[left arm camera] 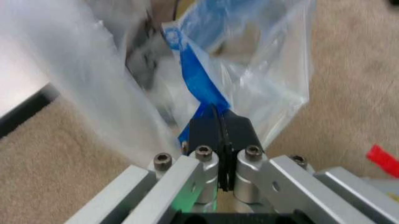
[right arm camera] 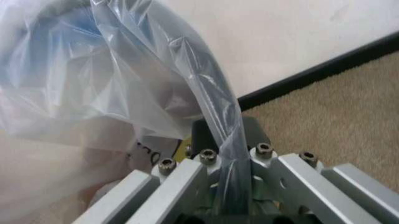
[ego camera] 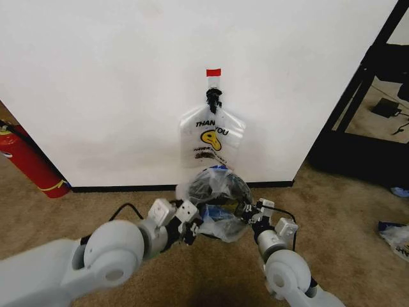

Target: Pick up the garbage bag from the wall and place it over the trash bin.

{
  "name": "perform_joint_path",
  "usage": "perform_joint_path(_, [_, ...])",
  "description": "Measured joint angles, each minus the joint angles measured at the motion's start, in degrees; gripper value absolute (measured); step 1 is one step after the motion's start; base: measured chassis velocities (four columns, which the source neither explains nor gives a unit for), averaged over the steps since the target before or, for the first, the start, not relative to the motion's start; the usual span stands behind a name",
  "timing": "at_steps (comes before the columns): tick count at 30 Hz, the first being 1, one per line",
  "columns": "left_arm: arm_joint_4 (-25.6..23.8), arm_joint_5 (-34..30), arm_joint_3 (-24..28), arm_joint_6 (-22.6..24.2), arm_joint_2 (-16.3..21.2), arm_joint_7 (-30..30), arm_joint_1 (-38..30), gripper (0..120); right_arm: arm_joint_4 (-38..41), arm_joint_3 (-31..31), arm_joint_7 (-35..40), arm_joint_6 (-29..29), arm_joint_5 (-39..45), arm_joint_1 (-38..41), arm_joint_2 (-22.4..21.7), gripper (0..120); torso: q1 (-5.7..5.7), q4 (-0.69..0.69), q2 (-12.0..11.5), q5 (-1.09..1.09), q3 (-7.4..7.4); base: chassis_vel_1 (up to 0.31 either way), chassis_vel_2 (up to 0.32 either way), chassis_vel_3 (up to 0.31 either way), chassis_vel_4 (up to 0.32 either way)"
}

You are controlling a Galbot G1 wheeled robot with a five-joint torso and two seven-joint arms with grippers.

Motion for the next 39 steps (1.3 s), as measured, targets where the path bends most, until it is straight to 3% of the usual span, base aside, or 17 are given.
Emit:
perform_joint_path(3, [0.81,7.54,-1.15,-1.64,0.22,2.46,6.48,0,1.10,0.97,0.99,-0.84,2.49,-0.23,-0.15,0,0.00,0.01,0.00,0.00,0.00,0.000,0.000,0.000,0.000])
perform_joint_path(11, [4.94,21.59,-1.11,-4.78,-0.59,7.08,14.47,0,2.05,1.85,2.06,-2.15,4.43,-0.95,-1.03,0,0.00,0.00,0.00,0.00,0.00,0.000,0.000,0.000,0.000])
perform_joint_path(19, [13.04,33.24,-0.36,-9.66,-3.70,9.37,17.20,0,2.86,1.90,3.18,-2.97,5.73,-0.80,-1.30,0,0.00,0.00,0.00,0.00,0.00,0.000,0.000,0.000,0.000])
perform_joint_path(26, [17.07,36.99,-0.07,-12.40,-7.37,7.16,17.50,0,3.76,1.36,3.24,-3.30,5.97,-1.41,-0.99,0,0.00,-0.02,0.00,-0.01,0.00,0.000,0.000,0.000,0.000])
perform_joint_path(29, [17.01,38.24,-0.06,-13.95,-7.18,5.78,17.90,0,3.53,1.30,3.07,-3.20,5.58,-1.30,-0.90,0,0.00,-0.02,0.00,-0.01,0.00,0.000,0.000,0.000,0.000])
perform_joint_path(39, [5.65,41.80,-10.72,-13.51,-1.31,2.30,30.03,36,-0.21,1.51,1.33,-1.86,3.57,0.01,-1.26,0,0.00,0.00,0.00,0.00,0.00,0.000,0.000,0.000,0.000])
